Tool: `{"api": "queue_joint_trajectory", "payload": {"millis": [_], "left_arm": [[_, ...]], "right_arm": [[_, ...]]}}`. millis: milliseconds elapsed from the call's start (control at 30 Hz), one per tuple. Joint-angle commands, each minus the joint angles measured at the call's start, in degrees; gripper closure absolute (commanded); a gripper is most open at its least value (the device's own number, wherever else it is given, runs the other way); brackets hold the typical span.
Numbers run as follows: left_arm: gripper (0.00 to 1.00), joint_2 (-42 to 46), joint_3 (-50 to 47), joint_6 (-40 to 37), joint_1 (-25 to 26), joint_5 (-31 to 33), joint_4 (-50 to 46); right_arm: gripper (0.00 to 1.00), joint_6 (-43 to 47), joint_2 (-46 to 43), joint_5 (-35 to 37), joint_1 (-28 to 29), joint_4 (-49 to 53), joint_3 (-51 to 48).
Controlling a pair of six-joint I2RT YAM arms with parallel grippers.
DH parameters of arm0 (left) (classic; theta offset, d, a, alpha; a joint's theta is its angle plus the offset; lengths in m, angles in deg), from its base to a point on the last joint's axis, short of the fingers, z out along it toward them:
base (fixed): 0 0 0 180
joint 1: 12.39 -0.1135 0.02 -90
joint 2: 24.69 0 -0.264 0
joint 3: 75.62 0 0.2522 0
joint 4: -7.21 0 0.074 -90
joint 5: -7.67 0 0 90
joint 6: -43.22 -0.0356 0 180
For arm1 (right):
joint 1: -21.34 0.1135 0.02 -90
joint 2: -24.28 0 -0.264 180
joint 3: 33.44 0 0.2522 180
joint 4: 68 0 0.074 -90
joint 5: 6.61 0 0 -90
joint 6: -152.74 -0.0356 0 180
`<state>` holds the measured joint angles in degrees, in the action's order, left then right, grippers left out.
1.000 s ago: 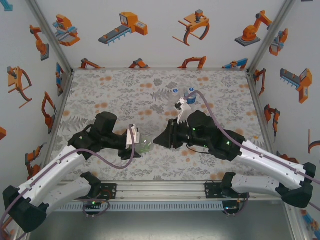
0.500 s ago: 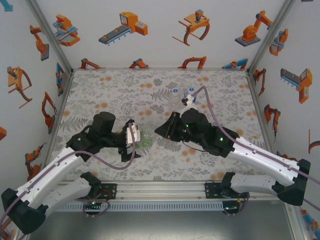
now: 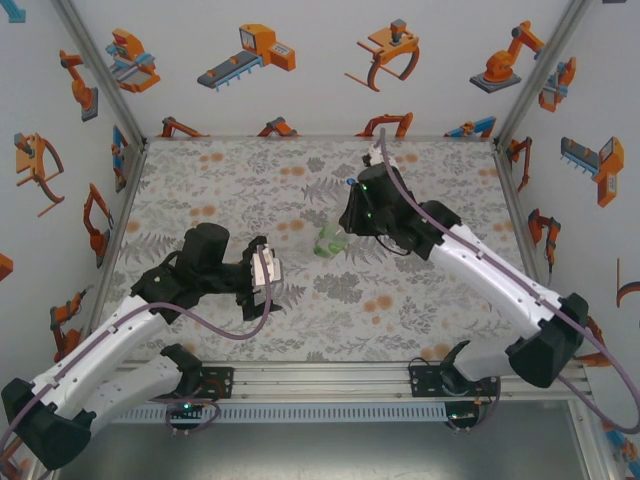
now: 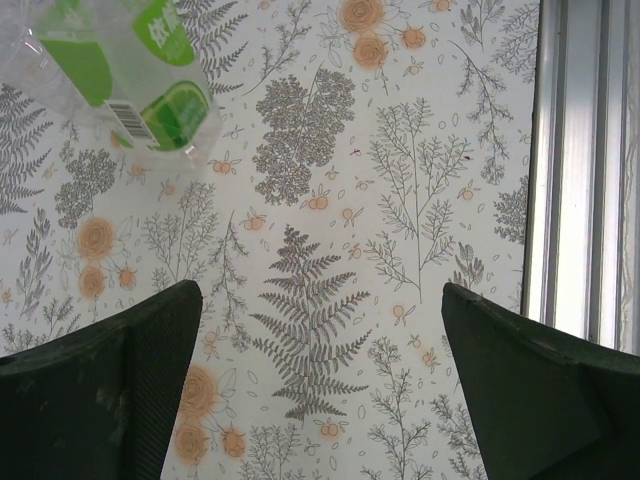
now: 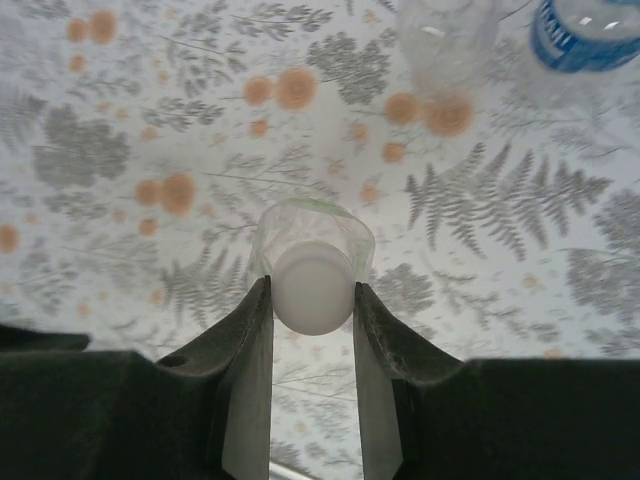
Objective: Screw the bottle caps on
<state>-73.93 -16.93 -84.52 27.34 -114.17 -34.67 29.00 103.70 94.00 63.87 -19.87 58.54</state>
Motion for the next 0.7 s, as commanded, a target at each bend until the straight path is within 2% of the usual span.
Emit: {"api": "queue_joint_trajectory", "payload": {"millis": [0, 267, 500, 667], "left_arm": [[0.03, 0.49, 1.57, 0.34, -0.28, -0.18, 0.6], [0.03, -0.12, 1.57, 0.48, -0.38, -0.23, 0.61], [0.03, -0.55, 1.58, 0.47, -0.57, -0.25, 0.61], [0.03, -0.67, 1.57, 0.47, -0.62, -0.25, 0.61]], "right_arm": [[1.0, 11.43, 3.64, 3.66, -2.13, 4.2, 4.74], [1.0, 19.2, 11.97, 5.69, -8.39, 3.05, 9.5], [1.0, 20.03, 14.72, 4.3, -11.03, -6.17, 6.05], [1.0, 19.64, 15.65, 3.41, -11.84, -7.94, 4.3]]}}
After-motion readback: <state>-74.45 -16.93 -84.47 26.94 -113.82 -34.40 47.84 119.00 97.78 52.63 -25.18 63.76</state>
